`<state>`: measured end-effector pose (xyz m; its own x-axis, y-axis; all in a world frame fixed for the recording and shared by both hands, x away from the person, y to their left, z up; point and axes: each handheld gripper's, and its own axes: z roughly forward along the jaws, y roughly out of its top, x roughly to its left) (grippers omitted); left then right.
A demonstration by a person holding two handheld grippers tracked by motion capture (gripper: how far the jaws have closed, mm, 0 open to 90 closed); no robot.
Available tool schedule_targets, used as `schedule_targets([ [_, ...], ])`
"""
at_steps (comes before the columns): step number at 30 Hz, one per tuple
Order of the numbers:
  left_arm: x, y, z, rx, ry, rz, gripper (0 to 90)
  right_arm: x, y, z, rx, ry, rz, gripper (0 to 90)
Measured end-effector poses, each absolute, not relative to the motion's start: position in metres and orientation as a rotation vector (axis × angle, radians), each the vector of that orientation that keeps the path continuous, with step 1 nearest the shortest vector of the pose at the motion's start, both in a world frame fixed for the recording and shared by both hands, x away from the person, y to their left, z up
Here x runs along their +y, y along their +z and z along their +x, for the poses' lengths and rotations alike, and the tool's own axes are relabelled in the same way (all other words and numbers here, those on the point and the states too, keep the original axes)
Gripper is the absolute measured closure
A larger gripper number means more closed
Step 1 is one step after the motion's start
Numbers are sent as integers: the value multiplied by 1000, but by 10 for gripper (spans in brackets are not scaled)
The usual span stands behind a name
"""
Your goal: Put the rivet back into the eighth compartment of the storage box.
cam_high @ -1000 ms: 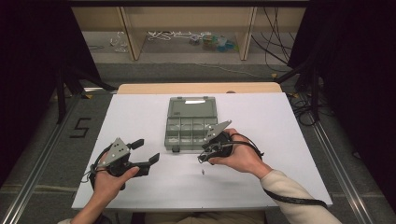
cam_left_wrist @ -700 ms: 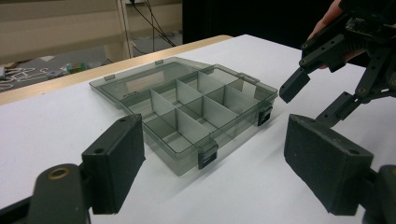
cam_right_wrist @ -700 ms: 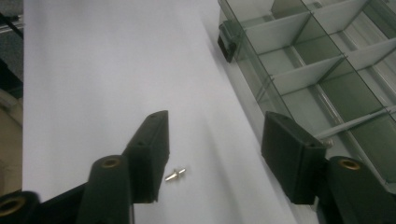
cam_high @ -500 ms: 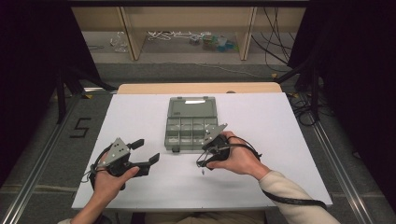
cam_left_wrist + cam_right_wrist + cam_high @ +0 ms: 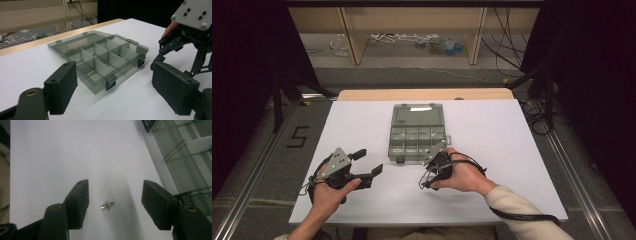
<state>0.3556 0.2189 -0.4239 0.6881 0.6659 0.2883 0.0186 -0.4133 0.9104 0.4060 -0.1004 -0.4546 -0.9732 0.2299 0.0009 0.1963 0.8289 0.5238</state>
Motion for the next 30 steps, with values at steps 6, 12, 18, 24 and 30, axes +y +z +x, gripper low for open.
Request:
schedule_targets([
  [6,219,-423,355,541,794,1884,200,-97,-462,403,2974,783,326,444],
  [12,219,-424,355,537,791,1876,200,-96,-466,402,2991,755,316,471],
  [18,219,-424,356,533,791,1873,201,-95,-468,402,2991,751,311,485],
  [24,218,-424,356,534,792,1873,201,-95,-469,402,2991,746,301,514],
  [30,218,-424,356,533,792,1873,201,-94,-470,403,2995,741,285,528],
])
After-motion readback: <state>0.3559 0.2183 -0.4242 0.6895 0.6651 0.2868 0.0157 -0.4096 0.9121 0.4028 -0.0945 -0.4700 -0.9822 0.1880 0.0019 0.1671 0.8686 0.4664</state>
